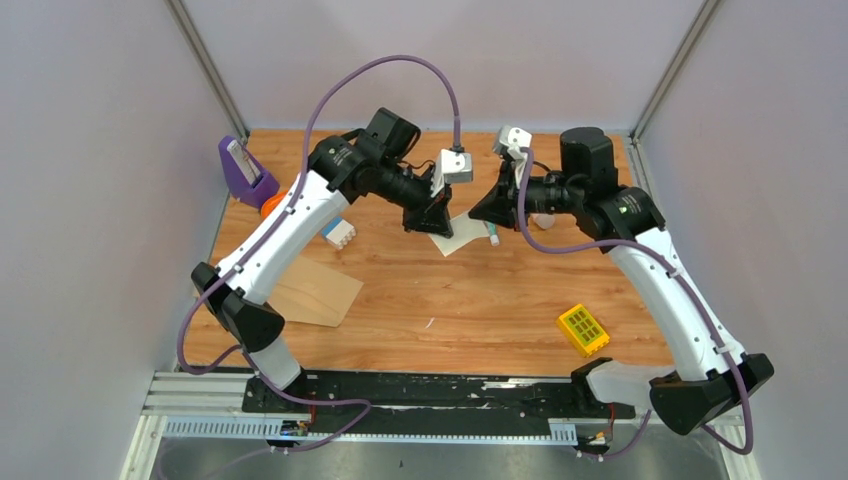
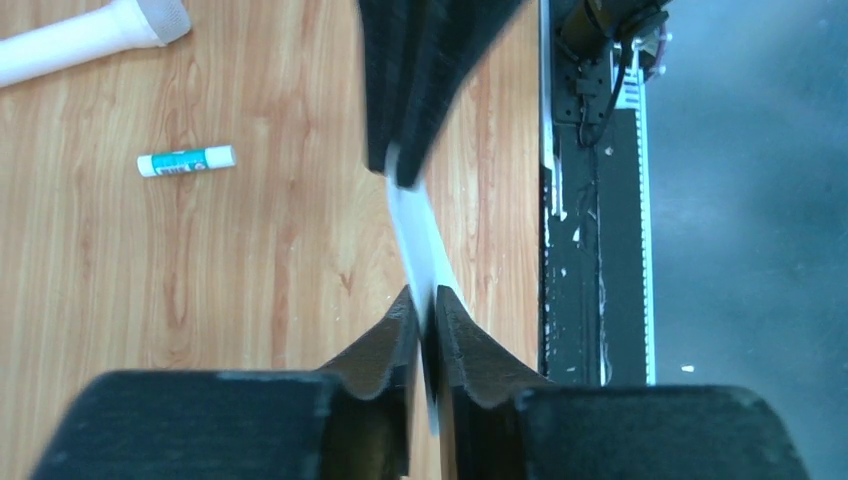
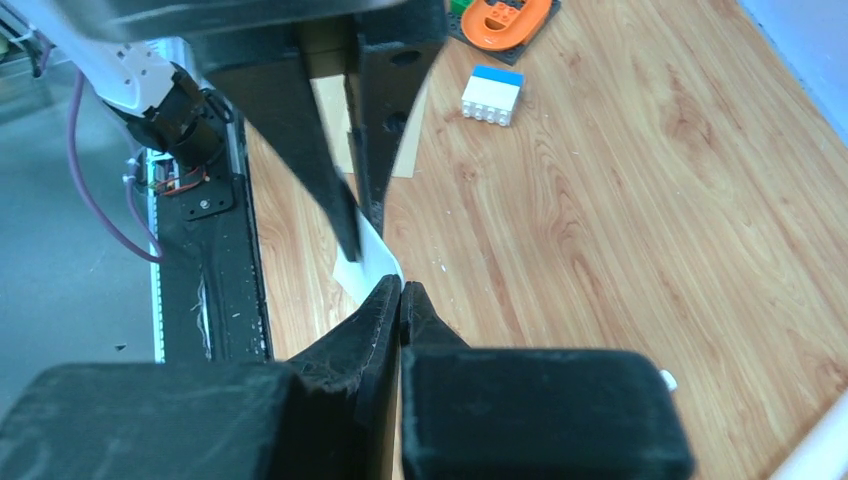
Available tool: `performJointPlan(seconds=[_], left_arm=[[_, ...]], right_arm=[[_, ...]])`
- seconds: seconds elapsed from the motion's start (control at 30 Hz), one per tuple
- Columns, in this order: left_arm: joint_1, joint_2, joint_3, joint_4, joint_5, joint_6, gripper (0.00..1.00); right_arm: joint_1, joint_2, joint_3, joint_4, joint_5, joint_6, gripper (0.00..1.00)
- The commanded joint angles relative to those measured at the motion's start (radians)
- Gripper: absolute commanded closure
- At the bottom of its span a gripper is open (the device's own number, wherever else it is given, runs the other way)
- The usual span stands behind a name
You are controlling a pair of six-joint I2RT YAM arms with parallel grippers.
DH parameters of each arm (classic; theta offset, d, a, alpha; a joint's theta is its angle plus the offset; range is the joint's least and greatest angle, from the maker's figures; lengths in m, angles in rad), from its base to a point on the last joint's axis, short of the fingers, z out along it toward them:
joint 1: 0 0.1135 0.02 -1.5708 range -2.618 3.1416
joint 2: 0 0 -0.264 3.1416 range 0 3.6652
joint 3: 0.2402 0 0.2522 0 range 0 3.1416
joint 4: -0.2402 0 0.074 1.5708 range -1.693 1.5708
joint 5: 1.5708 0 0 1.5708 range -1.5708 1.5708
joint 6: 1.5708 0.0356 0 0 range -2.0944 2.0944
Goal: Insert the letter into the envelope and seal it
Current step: Fold the letter.
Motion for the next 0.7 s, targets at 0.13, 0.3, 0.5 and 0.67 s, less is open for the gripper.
performJointPlan(seconds=[0.13,0.3,0.5,0.67], left_arm=[[0.001,-0.070,-0.017,-0.100,-0.029,0.051,0.98],[0.001,-0.087,-0.039,-0.095,-0.048,0.056,0.93],[0.002,-0.098,-0.040,-0.103,-0.066,0.064,0.92],[0.008,-0.110,-0.034,-0.101,-0.079,0.070,0.77]], right_arm=[[-0.058,-0.043,0.072,0.030,0.022,-0.005,1.00],[-0.065,-0.043,0.081,0.022,0.016,-0.007,1.00],[-0.072,-0.046,0.083,0.015,0.020,-0.018,1.00],[-0.079,-0.047,0.082,0.000,0.003,-0.023,1.00]])
